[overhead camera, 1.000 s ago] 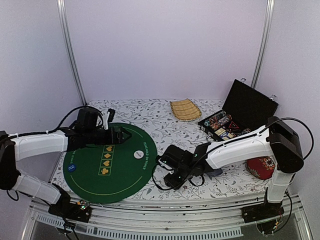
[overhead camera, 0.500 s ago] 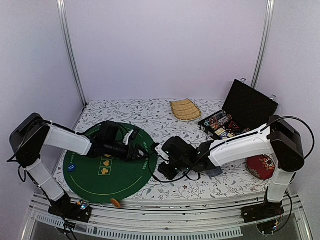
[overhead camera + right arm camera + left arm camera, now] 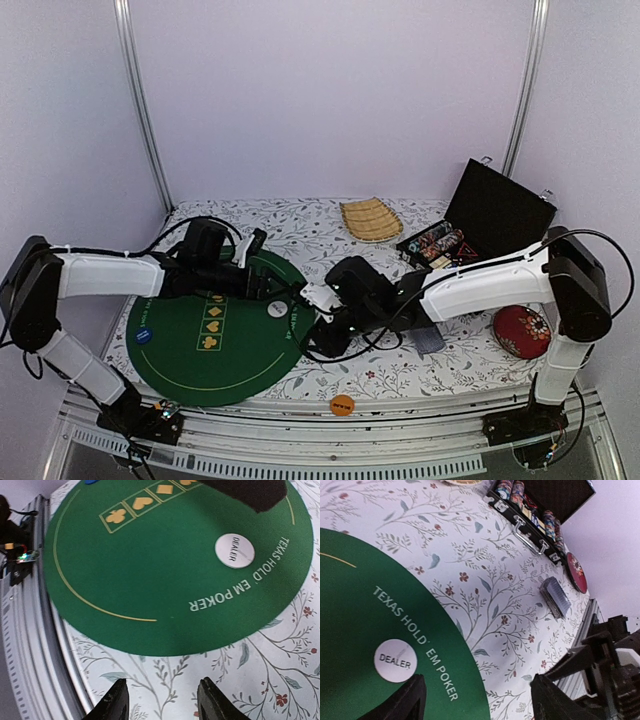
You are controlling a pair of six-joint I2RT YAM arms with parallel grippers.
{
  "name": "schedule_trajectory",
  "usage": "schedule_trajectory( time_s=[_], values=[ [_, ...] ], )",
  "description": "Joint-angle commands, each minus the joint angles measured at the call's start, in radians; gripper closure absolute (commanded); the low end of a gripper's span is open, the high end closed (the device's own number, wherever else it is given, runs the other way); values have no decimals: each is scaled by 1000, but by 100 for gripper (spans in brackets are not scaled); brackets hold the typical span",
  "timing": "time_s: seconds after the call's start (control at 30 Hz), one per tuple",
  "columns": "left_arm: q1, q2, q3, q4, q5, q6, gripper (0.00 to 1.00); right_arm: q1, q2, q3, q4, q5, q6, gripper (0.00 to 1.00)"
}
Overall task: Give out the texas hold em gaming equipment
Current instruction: Pick up the big blind button from the corner of the board.
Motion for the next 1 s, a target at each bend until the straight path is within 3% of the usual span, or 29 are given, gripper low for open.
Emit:
schedule_trajectory(
  time_s=[0.0, 0.2, 0.4, 0.7, 0.97],
  values=[
    [19, -70, 4, -139, -96, 92, 25, -6, -119, -43, -75, -185, -51, 49],
    [14, -135, -31, -149, -123, 127, 25, -16, -175, -93, -267, -170, 56, 48],
    [-58, -157, -36, -171, -127, 222, 26, 10, -218, -231, -224, -293, 170, 50],
    [-99, -233, -69, -157, -135, 223, 24, 77, -49, -170, -284, -296, 38, 56],
    [-99, -255, -76, -149, -147, 225, 24, 100, -41, -175, -318, -269, 23, 63]
  ],
)
